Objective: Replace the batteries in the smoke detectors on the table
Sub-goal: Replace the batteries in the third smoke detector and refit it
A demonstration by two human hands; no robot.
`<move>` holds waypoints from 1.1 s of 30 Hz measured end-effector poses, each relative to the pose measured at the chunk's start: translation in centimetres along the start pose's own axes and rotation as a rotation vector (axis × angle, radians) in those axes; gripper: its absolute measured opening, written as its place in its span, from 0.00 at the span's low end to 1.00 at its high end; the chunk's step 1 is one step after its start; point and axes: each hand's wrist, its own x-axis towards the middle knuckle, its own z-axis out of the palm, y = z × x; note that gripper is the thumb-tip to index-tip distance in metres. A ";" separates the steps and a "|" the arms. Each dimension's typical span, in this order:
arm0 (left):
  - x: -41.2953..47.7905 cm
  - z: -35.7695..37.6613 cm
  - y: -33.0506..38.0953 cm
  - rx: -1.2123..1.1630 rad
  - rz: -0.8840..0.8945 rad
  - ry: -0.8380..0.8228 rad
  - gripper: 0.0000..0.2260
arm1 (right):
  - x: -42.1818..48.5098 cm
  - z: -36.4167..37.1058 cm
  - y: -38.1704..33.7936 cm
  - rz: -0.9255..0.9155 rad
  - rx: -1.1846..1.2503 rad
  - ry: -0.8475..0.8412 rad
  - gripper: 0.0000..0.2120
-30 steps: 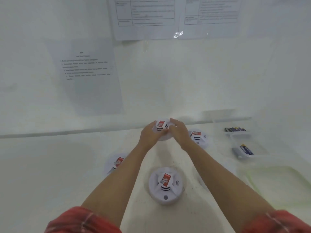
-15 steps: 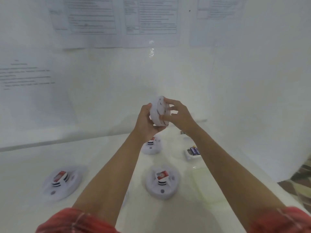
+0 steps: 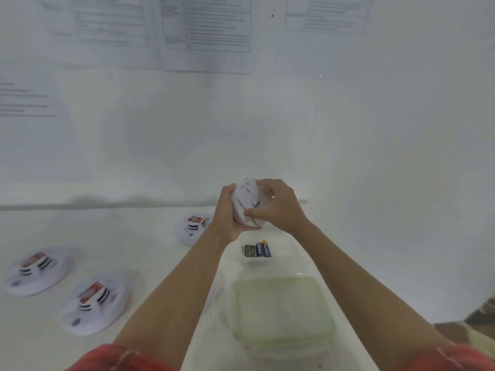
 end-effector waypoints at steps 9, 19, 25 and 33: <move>-0.3 -0.3 -0.8 -0.086 -0.031 0.116 0.21 | -0.7 0.7 0.3 0.014 -0.095 -0.115 0.29; -0.4 -0.4 -0.9 0.019 -0.154 0.201 0.14 | -0.8 0.5 0.4 -0.023 -0.186 -0.213 0.25; -0.3 -0.2 -0.8 0.010 -0.184 0.211 0.13 | -0.4 0.0 0.1 -0.056 -0.191 -0.258 0.24; -0.5 0.3 -1.1 0.001 -0.226 0.218 0.11 | -0.5 -0.2 0.7 -0.065 -0.190 -0.293 0.24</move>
